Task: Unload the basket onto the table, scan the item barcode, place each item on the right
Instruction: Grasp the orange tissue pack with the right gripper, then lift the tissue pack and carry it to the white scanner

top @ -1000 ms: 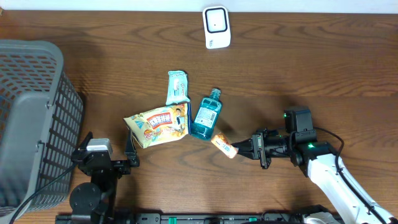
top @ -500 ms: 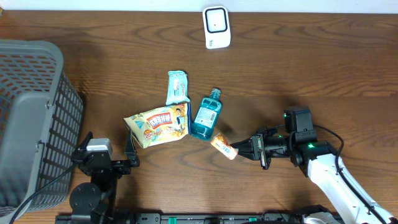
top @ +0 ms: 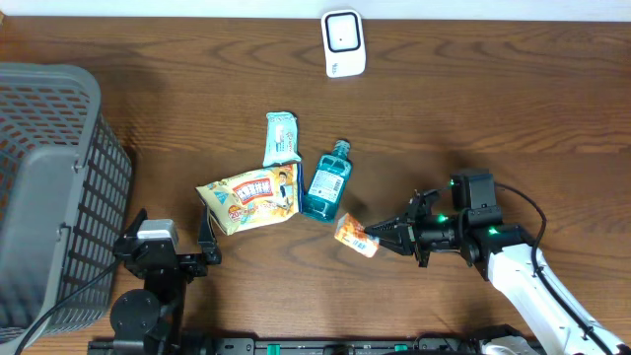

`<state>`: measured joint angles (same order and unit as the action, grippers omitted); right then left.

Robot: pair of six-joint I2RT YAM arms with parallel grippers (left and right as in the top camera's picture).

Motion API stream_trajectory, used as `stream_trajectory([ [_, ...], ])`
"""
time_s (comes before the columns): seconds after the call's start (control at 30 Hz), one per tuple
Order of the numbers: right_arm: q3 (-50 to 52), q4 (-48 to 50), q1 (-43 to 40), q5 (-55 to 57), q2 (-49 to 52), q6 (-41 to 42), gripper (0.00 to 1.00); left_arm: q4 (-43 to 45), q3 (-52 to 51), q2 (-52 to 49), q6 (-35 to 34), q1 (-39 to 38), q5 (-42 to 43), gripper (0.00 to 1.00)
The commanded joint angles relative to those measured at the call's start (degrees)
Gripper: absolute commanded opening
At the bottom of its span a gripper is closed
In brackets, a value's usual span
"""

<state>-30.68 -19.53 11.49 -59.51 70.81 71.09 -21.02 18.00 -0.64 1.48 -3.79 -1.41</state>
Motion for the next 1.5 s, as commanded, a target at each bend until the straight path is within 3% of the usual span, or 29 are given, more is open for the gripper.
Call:
stream_trajectory([
  [0.0,-0.02,0.04,-0.52,0.28,-0.42,-10.91,0.01,0.04,-0.33,0.35,-0.28,0.24,0.81,0.98],
  [0.13,-0.02,0.72,-0.52,5.14,-0.48,-18.47,0.01,0.04,-0.33,0.35,-0.28,0.24,0.81,0.98],
  [0.3,-0.02,0.52,-0.46,12.87,-3.67,-19.23,0.01,0.04,-0.33,0.35,-0.28,0.24,0.81,0.98],
  [0.5,-0.02,0.26,0.68,16.20,-16.00,-17.75,0.01,0.07,-0.33,0.35,-0.28,0.24,0.81,0.97],
  [0.67,-0.02,-1.09,5.73,30.01,-29.62,-20.94,0.01,0.07,-0.33,0.35,-0.28,0.24,0.81,0.98],
  [0.87,0.00,-0.44,11.47,41.59,-37.81,-35.43,0.01,0.07,-0.33,0.35,-0.28,0.24,0.81,0.97],
  [1.03,0.02,0.76,12.20,51.06,-36.33,-50.36,0.01,0.07,-0.33,0.35,-0.28,0.24,0.81,0.98],
  [1.17,0.04,6.25,12.20,61.31,-31.67,-52.57,0.01,0.07,-0.33,0.35,-0.28,0.24,0.81,0.98],
  [1.47,0.04,37.00,12.20,64.11,-8.83,-56.04,0.01,0.07,-0.33,0.35,-0.28,0.24,0.81,0.98],
])
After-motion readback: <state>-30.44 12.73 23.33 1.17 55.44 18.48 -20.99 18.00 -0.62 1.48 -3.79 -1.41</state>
